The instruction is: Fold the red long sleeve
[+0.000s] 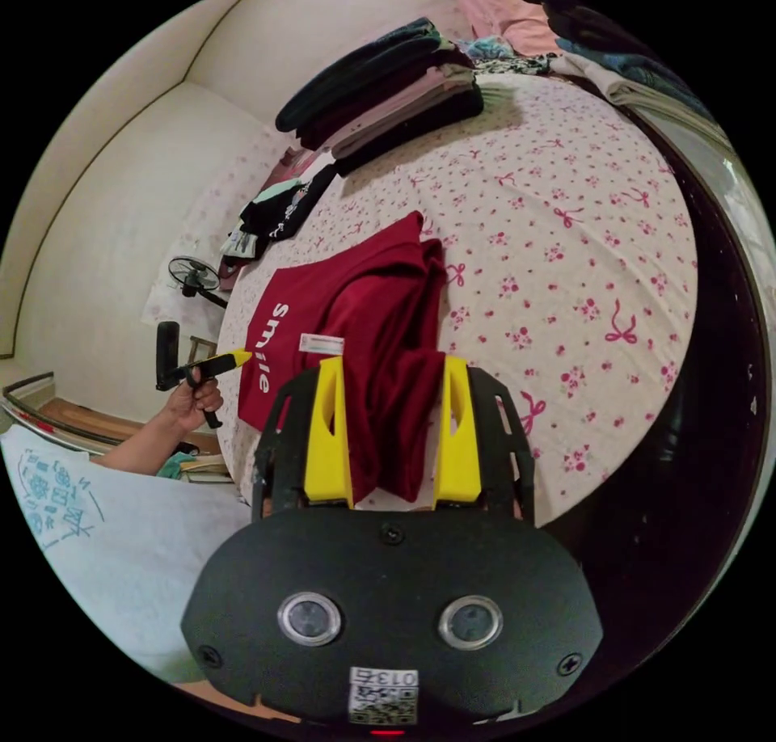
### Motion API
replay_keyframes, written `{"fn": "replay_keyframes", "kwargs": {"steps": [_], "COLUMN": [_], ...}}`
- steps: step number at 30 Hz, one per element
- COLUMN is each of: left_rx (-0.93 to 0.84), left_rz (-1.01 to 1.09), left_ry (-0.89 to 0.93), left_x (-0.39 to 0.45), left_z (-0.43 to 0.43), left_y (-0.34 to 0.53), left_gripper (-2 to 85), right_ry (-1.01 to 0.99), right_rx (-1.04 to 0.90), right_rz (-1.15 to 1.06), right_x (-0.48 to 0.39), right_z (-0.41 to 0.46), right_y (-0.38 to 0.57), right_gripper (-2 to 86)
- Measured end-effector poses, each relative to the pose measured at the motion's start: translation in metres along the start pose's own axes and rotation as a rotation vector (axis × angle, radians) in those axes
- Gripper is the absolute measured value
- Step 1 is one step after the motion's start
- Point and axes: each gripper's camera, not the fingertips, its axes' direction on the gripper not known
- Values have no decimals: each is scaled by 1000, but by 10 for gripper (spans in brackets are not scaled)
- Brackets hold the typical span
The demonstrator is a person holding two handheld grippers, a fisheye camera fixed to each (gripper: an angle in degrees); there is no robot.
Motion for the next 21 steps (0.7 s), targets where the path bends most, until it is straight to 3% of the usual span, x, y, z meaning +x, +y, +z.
{"fn": "replay_keyframes", "kwargs": {"steps": [16, 21], "left_rx": [-43, -5], "left_rz": [25, 147], "left_ry": [13, -98], "left_x": [-6, 25], "left_z": [-48, -73], "left_y": [-45, -49], "left_gripper": [98, 91], "right_ry": [11, 224], "right_rx": [-42, -56], "right_rz": [-59, -262], "right_x": [-34, -91], "right_z": [-8, -10], "right_y": [-19, -20], "right_gripper": [106, 98]}}
